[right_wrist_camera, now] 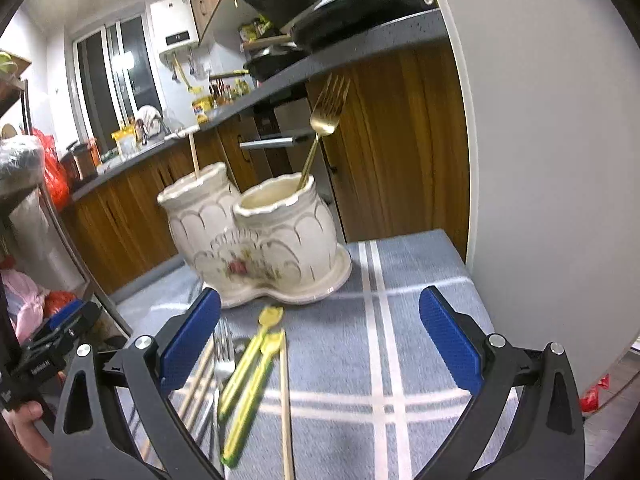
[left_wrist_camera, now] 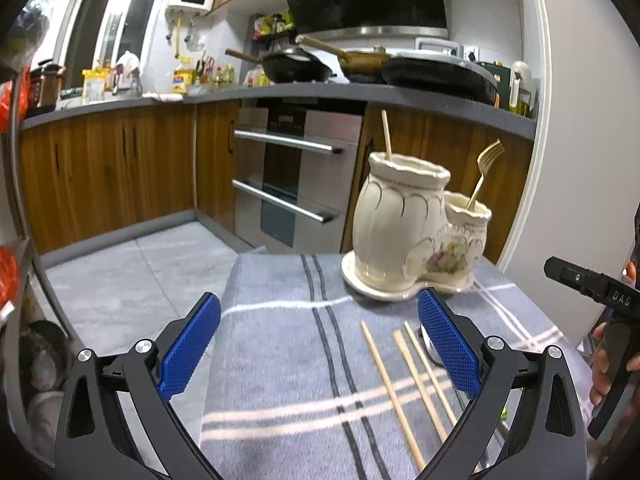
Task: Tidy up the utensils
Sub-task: 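Move both tools back down over the remaining utensils on the cloth, then grasp a silver fork with the right tool while the left tool grasps another chopstick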
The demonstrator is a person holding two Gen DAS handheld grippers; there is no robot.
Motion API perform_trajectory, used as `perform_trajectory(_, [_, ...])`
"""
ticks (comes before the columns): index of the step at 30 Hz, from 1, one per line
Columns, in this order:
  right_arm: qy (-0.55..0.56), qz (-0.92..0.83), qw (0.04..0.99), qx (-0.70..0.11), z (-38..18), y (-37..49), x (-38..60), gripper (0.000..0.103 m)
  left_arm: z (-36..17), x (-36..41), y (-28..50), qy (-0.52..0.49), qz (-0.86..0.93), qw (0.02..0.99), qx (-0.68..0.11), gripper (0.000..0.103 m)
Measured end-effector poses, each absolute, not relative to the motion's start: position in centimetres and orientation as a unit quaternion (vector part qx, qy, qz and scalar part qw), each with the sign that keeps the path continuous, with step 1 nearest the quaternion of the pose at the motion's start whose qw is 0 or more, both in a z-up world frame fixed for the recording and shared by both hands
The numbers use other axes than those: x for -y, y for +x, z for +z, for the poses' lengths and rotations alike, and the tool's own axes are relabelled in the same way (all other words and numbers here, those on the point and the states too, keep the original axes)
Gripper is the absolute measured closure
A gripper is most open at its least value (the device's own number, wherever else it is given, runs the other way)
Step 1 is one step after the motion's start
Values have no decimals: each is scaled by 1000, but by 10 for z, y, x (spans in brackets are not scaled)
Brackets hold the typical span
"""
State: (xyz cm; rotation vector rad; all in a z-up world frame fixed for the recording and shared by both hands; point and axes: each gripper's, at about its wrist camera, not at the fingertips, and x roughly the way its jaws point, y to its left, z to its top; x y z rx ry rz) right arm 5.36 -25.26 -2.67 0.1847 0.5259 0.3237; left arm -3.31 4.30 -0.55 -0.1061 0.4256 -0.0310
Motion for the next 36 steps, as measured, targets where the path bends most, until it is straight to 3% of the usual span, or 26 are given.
perform_trajectory(17, [-13, 228, 912, -340, -54, 54, 206, 6, -38, -26, -13, -3, -20, 951, -309, 5])
perform_trajectory(20, [-42, 264, 897, -352, -55, 46, 186, 20, -42, -30, -10, -12, -28, 947, -321, 5])
perform_trajectory(24, [-79, 289, 878, -372, -60, 38, 165, 51, -47, -33, -7, -11, -32, 941, -338, 5])
perform_trajectory(26, [-93, 300, 872, -376, -62, 35, 155, 62, -46, -34, -7, -12, -36, 940, -338, 5])
perform_trajectory(30, [-114, 306, 865, -382, -65, 31, 141, 77, -46, -36, -7, -12, -42, 940, -338, 5])
perform_trajectory(36, [-137, 289, 865, -387, -75, 38, 133, 88, -45, -34, -6, -1, -47, 941, -336, 7])
